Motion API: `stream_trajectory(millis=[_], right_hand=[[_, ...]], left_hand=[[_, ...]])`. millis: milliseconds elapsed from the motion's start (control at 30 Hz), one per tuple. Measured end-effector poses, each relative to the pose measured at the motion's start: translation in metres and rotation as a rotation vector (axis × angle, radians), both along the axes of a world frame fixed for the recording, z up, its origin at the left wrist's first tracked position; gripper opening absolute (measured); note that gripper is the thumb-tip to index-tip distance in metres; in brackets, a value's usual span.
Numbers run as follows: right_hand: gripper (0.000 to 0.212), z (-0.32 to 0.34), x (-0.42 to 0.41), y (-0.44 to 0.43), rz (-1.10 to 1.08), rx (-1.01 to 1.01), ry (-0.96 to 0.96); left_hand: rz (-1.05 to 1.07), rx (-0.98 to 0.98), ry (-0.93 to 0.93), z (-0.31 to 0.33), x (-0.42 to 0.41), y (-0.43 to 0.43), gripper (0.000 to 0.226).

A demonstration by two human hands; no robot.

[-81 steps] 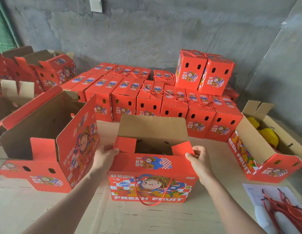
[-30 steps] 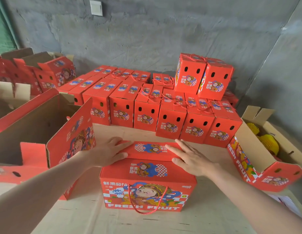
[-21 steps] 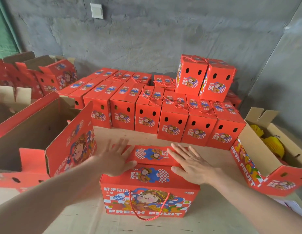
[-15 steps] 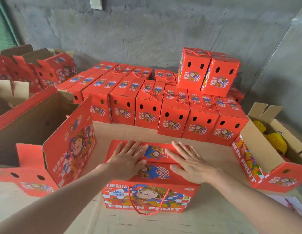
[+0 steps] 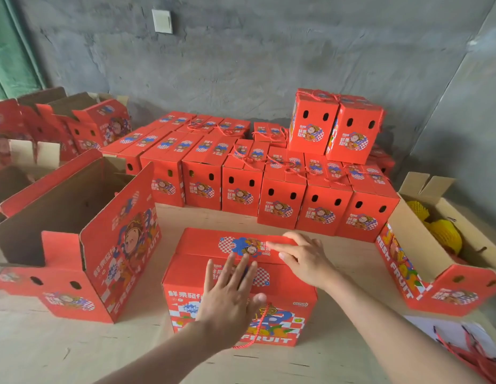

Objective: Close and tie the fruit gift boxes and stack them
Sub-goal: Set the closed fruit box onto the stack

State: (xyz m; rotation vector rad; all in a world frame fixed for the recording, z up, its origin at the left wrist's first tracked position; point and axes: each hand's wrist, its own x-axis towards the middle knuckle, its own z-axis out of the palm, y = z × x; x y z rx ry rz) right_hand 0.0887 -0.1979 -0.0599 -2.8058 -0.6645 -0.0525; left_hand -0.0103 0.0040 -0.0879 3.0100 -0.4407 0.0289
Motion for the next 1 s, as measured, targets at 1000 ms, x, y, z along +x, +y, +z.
stream_trajectory(millis=[1000], right_hand=[[0.044,-0.028,-0.088,0.052,-0.408,0.49,-0.094]], left_hand=[[0.185,-0.459,0.021,-0.008,-0.01,0.004,0.051]])
